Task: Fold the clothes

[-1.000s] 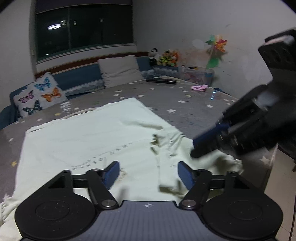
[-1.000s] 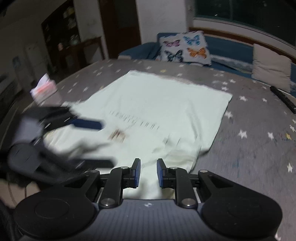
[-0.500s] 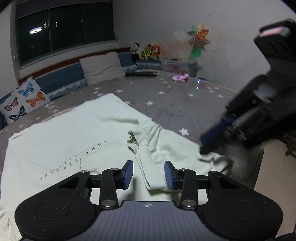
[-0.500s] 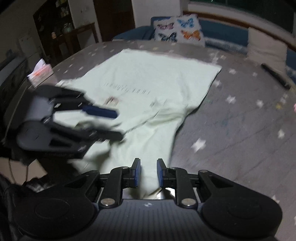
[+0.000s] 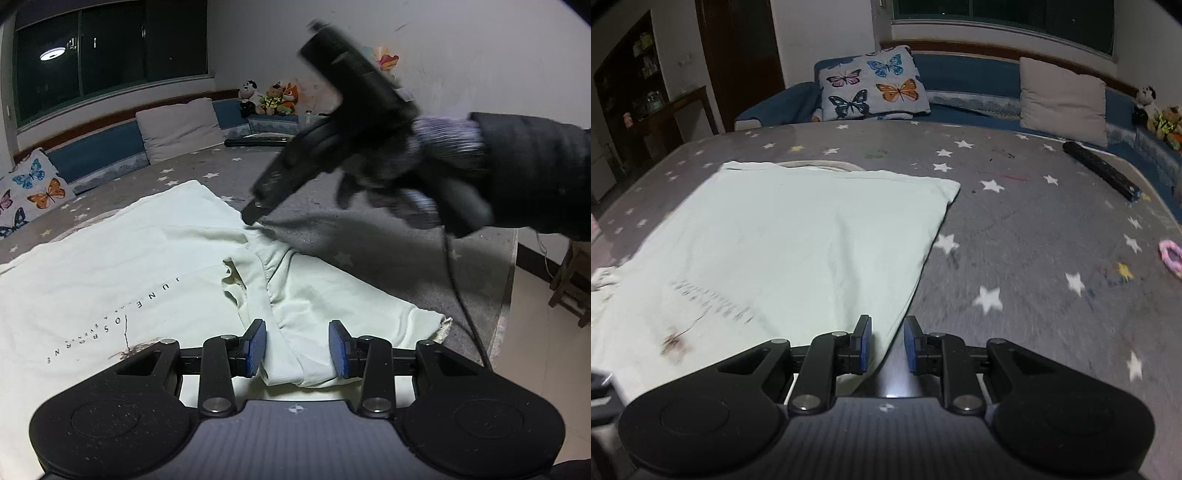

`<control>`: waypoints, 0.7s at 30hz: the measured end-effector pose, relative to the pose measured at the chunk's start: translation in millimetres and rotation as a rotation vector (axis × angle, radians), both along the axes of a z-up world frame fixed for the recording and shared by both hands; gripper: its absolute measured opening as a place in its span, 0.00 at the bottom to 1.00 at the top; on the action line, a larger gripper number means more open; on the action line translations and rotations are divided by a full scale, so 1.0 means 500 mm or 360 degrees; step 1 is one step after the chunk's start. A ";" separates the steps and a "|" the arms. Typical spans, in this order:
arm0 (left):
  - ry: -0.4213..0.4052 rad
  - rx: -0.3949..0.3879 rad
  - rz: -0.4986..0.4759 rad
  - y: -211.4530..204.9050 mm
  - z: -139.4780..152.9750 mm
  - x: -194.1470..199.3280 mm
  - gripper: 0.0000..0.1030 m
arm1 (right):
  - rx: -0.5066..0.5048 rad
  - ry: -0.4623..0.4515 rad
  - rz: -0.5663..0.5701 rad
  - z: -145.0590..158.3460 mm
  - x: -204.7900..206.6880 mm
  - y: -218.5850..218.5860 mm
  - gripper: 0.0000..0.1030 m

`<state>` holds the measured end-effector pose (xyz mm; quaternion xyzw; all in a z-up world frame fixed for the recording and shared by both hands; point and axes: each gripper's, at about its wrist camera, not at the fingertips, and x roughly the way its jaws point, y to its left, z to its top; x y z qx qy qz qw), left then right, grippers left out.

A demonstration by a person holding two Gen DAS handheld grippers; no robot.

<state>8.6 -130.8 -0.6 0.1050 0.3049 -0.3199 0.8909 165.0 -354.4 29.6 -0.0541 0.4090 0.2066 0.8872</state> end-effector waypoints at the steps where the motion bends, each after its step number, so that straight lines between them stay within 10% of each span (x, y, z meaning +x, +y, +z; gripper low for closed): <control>1: 0.0006 -0.0007 -0.0007 0.000 -0.001 0.001 0.40 | -0.0014 -0.0003 -0.0014 -0.008 0.016 0.004 0.18; 21: 0.0075 -0.0114 -0.0108 0.000 -0.020 0.000 0.71 | -0.0201 -0.0169 -0.0038 -0.032 0.073 0.041 0.05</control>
